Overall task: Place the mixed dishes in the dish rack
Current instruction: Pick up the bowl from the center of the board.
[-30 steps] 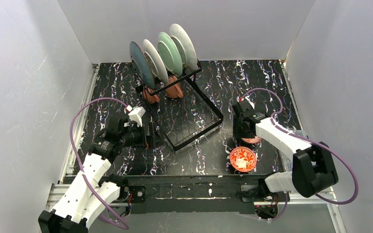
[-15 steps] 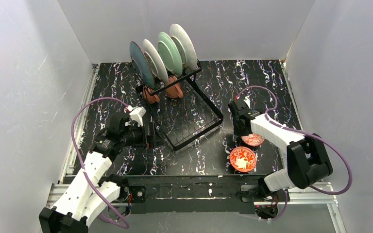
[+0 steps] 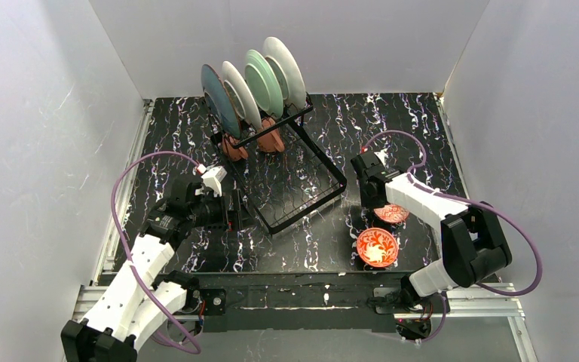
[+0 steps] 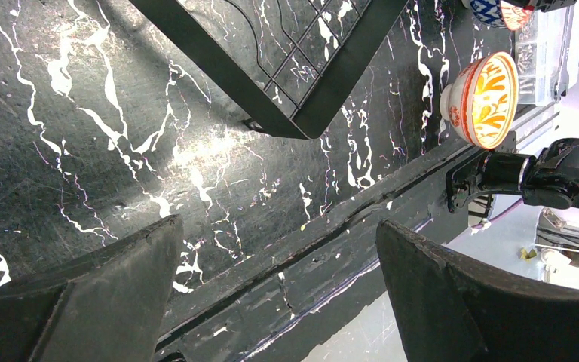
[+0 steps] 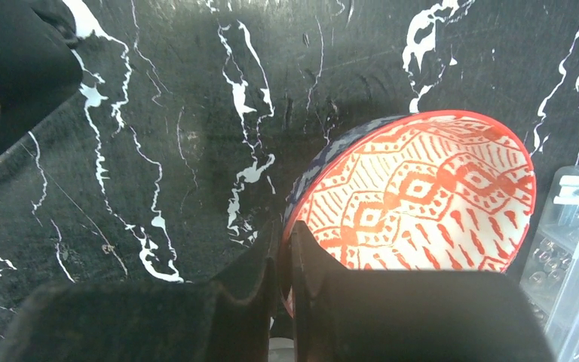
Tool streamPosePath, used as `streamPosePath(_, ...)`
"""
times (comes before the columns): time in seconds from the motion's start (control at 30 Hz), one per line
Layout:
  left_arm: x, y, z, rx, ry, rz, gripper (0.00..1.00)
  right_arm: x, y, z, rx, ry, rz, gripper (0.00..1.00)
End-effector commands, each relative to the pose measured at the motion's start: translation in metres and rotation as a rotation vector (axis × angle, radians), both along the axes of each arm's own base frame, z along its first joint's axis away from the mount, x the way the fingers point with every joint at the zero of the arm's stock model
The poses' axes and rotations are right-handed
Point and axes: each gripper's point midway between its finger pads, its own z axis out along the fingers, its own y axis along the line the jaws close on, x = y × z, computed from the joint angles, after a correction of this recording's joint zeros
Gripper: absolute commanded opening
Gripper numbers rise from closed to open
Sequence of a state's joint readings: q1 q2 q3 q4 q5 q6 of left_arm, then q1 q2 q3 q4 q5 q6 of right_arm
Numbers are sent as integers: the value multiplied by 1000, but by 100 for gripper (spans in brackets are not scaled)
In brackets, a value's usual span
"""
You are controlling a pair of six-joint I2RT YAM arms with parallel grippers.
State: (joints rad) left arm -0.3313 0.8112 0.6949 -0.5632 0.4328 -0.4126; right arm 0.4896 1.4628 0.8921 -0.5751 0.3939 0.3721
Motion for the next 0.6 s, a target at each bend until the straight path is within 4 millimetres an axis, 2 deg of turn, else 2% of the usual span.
streamPosePath(0.0,-5,1,-6,17,31,-7,98,25,19,14,56,-70,24,1)
streamPosePath(0.3,-5,1,-8,19,41,-12,98,32,24,31,33,-119,108,1)
streamPosePath(0.57,-4,1,-9,24,46,-7,98,25,44,57,43,-193,230,1)
